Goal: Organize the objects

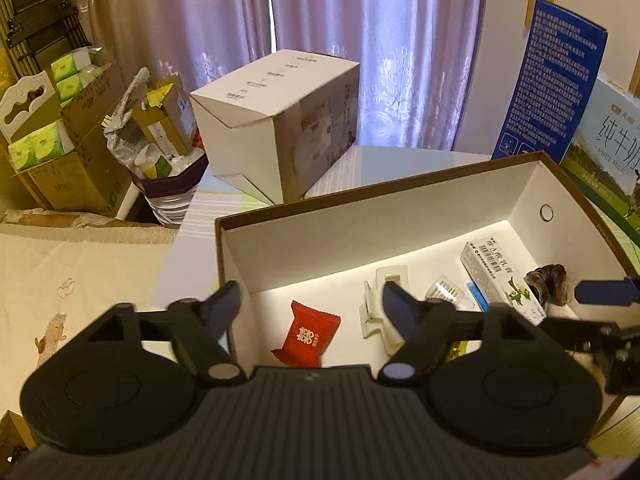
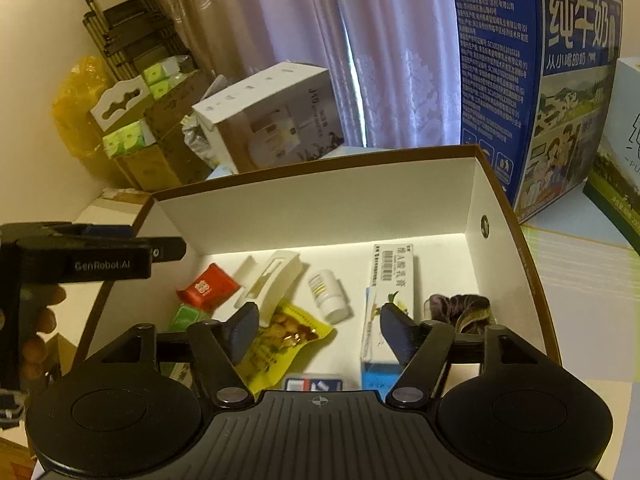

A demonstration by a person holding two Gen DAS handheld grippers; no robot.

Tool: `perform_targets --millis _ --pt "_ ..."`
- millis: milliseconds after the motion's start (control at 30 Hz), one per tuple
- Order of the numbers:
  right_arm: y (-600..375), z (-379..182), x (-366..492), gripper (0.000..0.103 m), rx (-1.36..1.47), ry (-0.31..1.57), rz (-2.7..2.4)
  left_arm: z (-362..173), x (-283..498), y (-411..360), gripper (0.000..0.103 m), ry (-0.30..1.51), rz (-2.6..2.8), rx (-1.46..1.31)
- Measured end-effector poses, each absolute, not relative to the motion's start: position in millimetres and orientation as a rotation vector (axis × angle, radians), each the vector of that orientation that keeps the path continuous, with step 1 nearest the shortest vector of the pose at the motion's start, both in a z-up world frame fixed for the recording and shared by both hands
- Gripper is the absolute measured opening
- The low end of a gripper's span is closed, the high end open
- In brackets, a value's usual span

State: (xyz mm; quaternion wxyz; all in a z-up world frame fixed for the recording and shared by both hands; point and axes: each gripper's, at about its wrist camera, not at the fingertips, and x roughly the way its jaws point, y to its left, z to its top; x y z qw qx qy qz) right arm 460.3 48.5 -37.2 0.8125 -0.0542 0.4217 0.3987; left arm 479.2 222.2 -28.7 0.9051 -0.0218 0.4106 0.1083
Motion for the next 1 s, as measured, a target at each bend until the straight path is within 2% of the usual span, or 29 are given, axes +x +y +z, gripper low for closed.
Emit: perform_targets --millis 300,567,1000 --pt "34.5 -32.8 436.1 0.071 -0.107 0.886 0.822 -12.3 444.3 219.7 0.097 0.835 0.217 -0.078" --pt "17.7 -19.7 409.1 0.071 -0.088 0.862 0.783 -1.0 404.7 209.0 0.102 0.815 0.202 -0.091" --pt "-14.1 -5.0 351.9 0.071 -0.062 0.849 0.694 13.9 342.7 191.2 0.102 0.782 0.134 -0.119"
